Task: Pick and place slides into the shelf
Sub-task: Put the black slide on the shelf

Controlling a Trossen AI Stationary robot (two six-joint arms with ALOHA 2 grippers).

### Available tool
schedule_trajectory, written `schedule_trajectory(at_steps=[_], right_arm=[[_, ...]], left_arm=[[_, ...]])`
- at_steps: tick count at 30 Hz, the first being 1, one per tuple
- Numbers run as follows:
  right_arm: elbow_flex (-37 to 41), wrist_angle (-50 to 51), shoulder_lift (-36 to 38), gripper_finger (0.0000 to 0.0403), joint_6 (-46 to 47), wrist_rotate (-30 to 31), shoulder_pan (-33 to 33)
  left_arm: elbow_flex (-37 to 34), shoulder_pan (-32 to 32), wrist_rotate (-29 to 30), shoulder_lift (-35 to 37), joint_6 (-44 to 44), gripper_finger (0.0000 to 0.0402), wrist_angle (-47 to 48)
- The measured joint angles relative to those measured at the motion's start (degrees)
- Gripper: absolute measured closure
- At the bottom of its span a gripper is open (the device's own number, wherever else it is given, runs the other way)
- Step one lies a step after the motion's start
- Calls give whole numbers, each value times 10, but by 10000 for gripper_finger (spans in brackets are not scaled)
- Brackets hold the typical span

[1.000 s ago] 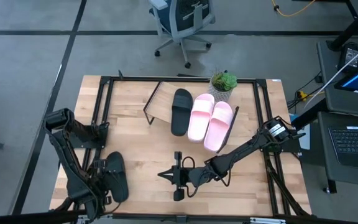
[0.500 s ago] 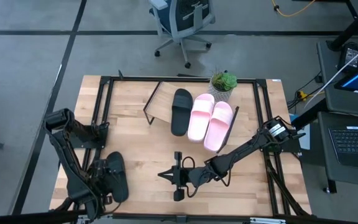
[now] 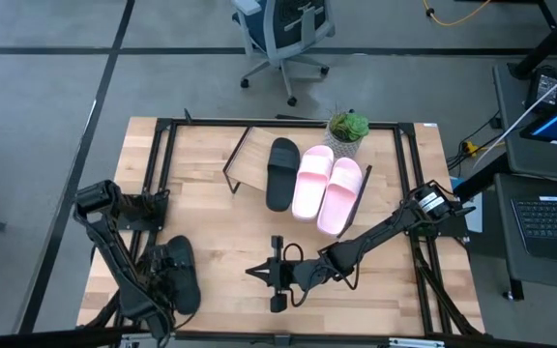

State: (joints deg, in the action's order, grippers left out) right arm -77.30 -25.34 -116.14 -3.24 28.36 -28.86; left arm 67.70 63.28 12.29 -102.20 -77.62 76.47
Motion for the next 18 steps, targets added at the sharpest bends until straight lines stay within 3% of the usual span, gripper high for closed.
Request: schedule_trajectory(at_steps=[18], right_arm=[[0,13,0,394,10,0,-1]], left_arm=[[0,-17,2,-4,-9,266,2]])
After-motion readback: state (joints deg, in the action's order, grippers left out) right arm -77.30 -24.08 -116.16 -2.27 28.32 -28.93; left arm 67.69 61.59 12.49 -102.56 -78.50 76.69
